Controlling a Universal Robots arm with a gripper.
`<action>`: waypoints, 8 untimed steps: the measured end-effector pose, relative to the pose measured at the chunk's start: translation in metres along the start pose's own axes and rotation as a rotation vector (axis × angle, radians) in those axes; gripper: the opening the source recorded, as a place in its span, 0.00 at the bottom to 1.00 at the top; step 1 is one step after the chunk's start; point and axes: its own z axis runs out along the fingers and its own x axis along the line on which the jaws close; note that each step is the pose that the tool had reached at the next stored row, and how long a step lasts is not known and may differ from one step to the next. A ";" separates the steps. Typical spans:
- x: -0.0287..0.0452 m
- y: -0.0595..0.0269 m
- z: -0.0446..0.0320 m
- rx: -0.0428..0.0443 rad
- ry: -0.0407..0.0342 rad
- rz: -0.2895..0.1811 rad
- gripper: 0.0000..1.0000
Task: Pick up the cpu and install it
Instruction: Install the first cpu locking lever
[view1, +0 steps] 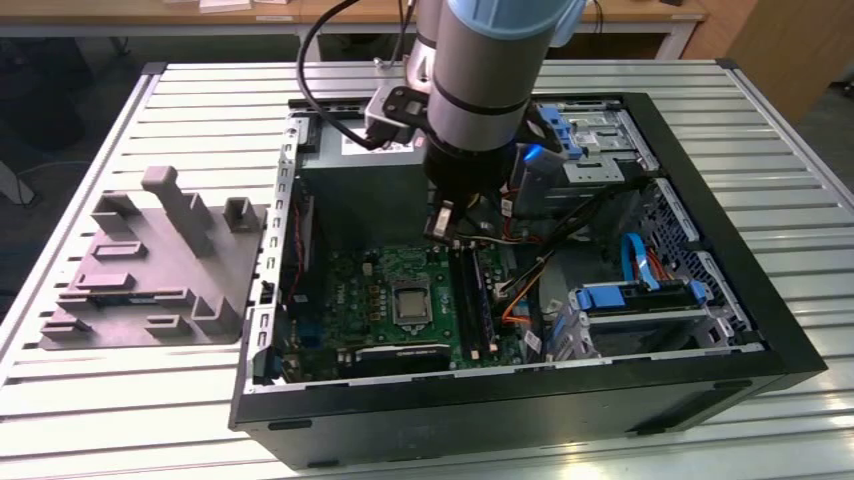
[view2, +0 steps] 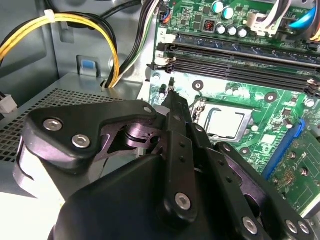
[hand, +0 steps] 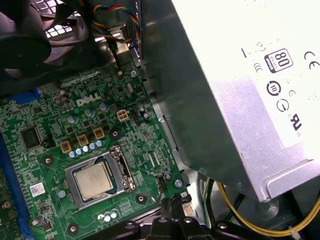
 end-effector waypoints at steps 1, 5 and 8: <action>0.0001 0.0002 0.0004 -0.0001 0.0000 0.000 0.11; -0.0002 0.0009 0.0020 -0.0001 0.0000 0.000 0.11; 0.0003 0.0013 0.0022 -0.0003 0.0005 -0.003 0.11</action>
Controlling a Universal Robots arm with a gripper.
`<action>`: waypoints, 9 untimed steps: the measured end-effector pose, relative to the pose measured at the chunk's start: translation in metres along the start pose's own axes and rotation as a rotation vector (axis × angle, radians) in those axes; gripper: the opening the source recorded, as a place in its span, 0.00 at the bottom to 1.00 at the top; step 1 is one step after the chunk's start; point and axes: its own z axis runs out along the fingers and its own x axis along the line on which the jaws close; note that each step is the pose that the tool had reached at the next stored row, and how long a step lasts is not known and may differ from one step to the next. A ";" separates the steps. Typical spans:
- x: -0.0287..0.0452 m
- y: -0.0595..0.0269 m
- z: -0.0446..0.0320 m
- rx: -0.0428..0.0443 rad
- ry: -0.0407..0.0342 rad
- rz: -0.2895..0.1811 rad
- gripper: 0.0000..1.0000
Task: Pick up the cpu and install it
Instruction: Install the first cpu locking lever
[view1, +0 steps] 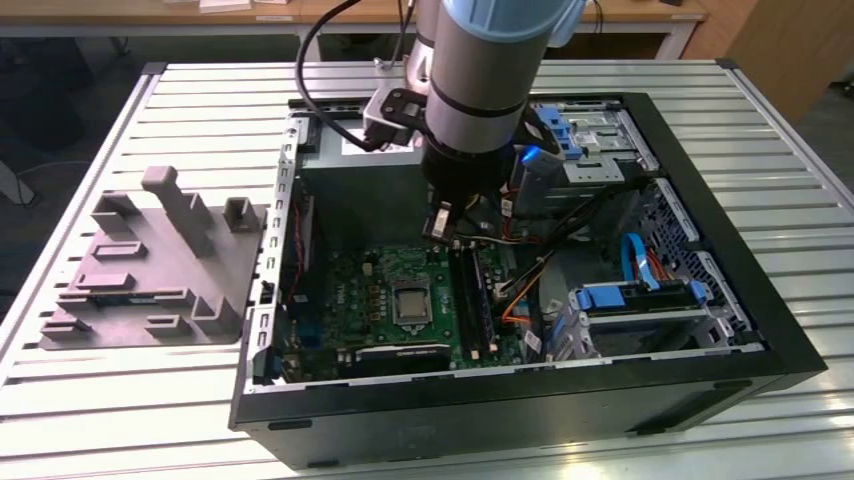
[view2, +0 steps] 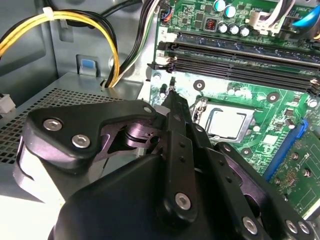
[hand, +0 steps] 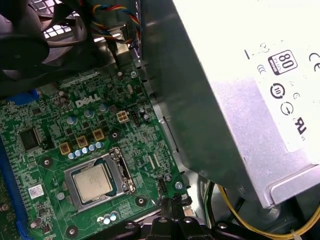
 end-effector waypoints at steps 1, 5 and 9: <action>0.0004 0.0000 0.0001 -0.0002 0.0003 -0.003 0.11; 0.0021 -0.0004 -0.0001 0.0012 0.0063 -0.010 0.11; 0.0048 -0.0010 -0.0005 0.0073 0.0221 -0.012 0.11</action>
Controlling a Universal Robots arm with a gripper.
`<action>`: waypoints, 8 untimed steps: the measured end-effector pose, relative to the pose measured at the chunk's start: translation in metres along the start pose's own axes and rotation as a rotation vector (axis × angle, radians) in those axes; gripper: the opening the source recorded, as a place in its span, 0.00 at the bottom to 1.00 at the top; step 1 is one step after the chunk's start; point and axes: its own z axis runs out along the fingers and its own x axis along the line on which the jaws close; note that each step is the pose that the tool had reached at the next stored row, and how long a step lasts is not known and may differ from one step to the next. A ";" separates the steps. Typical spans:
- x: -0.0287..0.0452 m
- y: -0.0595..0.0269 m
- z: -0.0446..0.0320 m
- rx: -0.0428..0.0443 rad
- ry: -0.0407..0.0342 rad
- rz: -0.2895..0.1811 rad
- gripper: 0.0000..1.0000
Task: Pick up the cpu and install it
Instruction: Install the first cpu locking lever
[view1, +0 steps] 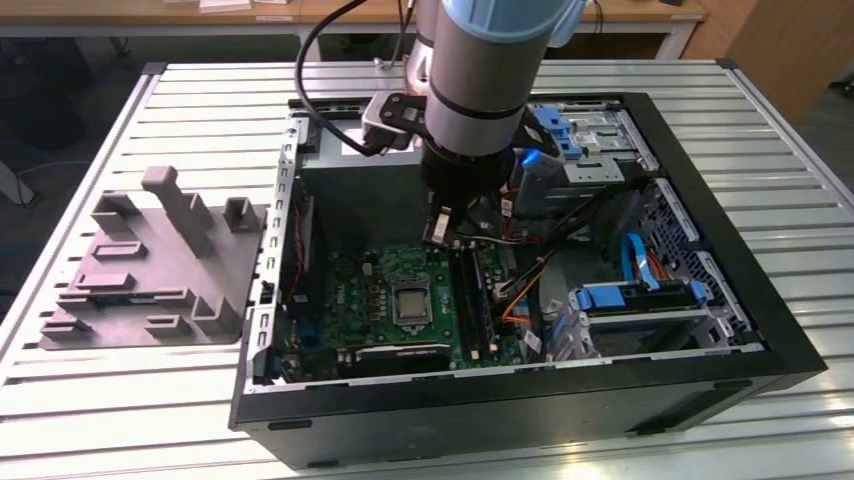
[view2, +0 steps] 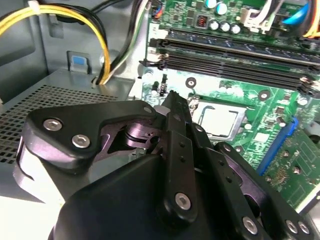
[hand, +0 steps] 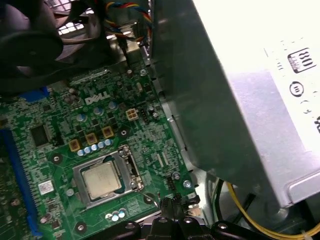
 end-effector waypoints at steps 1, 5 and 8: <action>0.0006 0.0000 0.0000 0.0019 0.0048 -0.001 0.11; 0.0032 -0.0001 -0.0002 0.0058 0.0166 -0.007 0.11; 0.0055 -0.0003 -0.0004 0.0055 0.0174 -0.014 0.11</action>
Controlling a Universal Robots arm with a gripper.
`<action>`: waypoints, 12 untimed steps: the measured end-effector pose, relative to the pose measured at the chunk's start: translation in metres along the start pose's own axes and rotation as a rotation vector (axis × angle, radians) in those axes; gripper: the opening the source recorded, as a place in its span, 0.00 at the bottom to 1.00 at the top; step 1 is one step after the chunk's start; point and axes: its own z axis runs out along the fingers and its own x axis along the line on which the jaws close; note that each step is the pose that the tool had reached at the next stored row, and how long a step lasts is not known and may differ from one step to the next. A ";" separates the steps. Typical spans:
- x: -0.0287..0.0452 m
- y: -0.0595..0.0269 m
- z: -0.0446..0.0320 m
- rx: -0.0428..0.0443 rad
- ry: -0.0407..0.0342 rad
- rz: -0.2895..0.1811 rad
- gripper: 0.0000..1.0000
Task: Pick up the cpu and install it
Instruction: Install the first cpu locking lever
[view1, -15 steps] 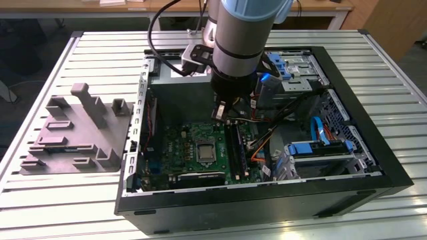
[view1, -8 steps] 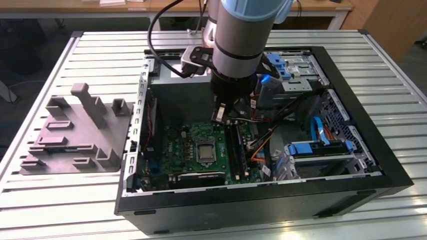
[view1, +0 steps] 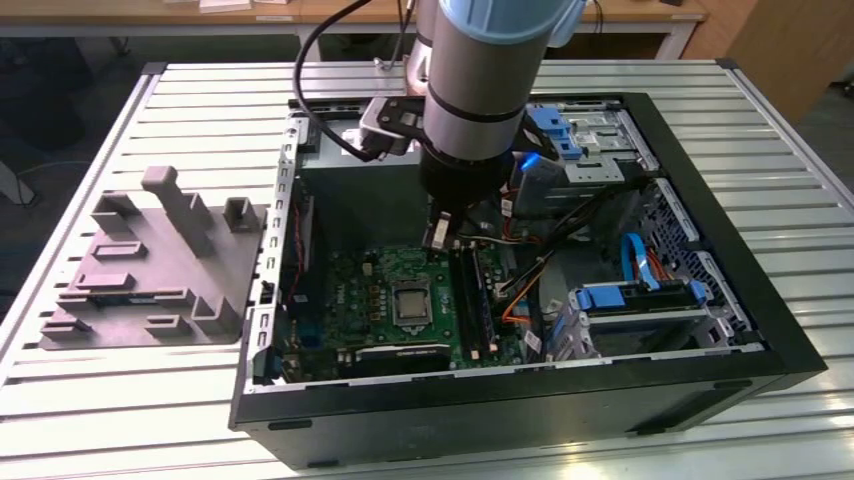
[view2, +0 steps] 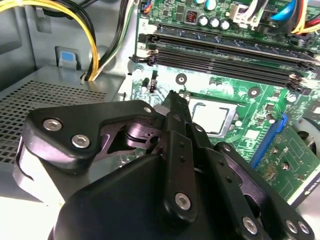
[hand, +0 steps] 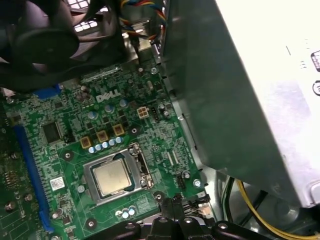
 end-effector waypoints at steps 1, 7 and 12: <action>0.0005 -0.0001 0.0000 0.0000 0.0001 -0.001 0.11; 0.0008 -0.0003 0.0000 -0.0001 0.0000 -0.001 0.11; 0.0036 -0.0014 -0.0003 -0.0001 0.0000 -0.002 0.11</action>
